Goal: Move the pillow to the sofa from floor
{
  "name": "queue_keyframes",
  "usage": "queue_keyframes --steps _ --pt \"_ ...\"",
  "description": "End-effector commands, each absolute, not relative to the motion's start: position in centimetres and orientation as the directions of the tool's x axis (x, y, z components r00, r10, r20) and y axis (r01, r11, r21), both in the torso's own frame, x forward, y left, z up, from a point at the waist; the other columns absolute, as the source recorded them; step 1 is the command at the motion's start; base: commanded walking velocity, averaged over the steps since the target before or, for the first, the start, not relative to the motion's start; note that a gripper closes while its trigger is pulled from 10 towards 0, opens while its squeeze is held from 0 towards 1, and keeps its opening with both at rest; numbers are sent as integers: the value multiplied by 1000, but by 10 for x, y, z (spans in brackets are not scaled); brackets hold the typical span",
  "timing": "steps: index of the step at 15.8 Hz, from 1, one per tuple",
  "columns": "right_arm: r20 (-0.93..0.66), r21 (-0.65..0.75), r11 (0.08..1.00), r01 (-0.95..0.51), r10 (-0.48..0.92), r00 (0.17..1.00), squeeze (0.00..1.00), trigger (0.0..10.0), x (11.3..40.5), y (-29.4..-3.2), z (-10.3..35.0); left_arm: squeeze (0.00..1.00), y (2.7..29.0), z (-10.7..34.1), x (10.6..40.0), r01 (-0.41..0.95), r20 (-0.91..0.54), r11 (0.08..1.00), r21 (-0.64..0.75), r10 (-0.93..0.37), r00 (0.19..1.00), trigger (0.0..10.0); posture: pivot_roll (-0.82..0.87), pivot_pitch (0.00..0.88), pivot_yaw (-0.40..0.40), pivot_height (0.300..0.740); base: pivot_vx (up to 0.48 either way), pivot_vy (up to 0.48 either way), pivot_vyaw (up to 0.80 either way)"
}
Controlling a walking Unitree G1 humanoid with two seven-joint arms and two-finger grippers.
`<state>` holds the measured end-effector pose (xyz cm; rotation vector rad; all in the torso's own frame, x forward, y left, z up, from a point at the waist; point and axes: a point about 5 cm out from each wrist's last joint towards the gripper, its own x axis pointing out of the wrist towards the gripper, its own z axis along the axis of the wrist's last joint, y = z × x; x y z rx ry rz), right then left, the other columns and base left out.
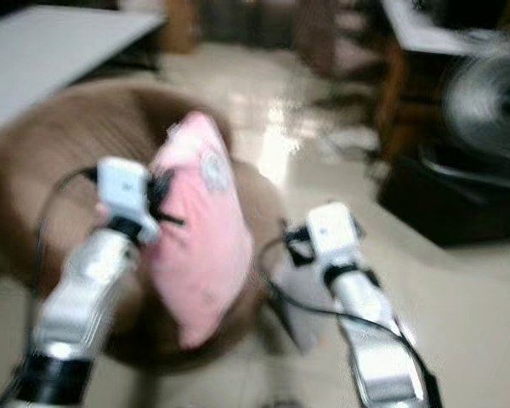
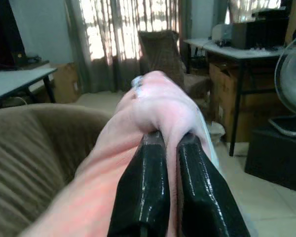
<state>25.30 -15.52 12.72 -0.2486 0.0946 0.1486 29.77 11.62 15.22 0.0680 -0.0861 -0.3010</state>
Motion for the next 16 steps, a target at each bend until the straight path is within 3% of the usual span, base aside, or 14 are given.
queue_keyframes --steps 1,4,9,11,12,16 --pt "-102 -232 964 -132 111 989 0 10000 255 -158 130 0 118 167 302 291 139 950 117 -305 942 10000 -82 29 27 740 360 0 0" --pt "-110 -251 960 -125 100 989 0 10000 254 -160 127 0 91 159 315 400 82 909 112 -410 908 10000 -82 34 31 740 215 0 0" --pt "-126 -247 943 -224 198 972 0 10000 245 -160 127 0 56 158 348 422 21 905 59 -424 905 10000 -101 66 39 740 0 0 0" --pt "-141 -210 913 -350 326 935 0 10000 234 -156 128 0 43 152 363 390 -57 912 129 -386 921 10000 -113 74 52 740 0 0 0" --pt "-173 -215 866 -453 422 890 0 10000 222 -155 126 0 44 149 376 308 -131 936 169 -288 949 10000 -132 96 68 740 0 0 0" --pt "-253 -192 803 -564 514 819 0 10000 205 -156 117 0 65 135 386 187 -253 947 259 -120 960 10000 -152 121 55 740 0 0 0"
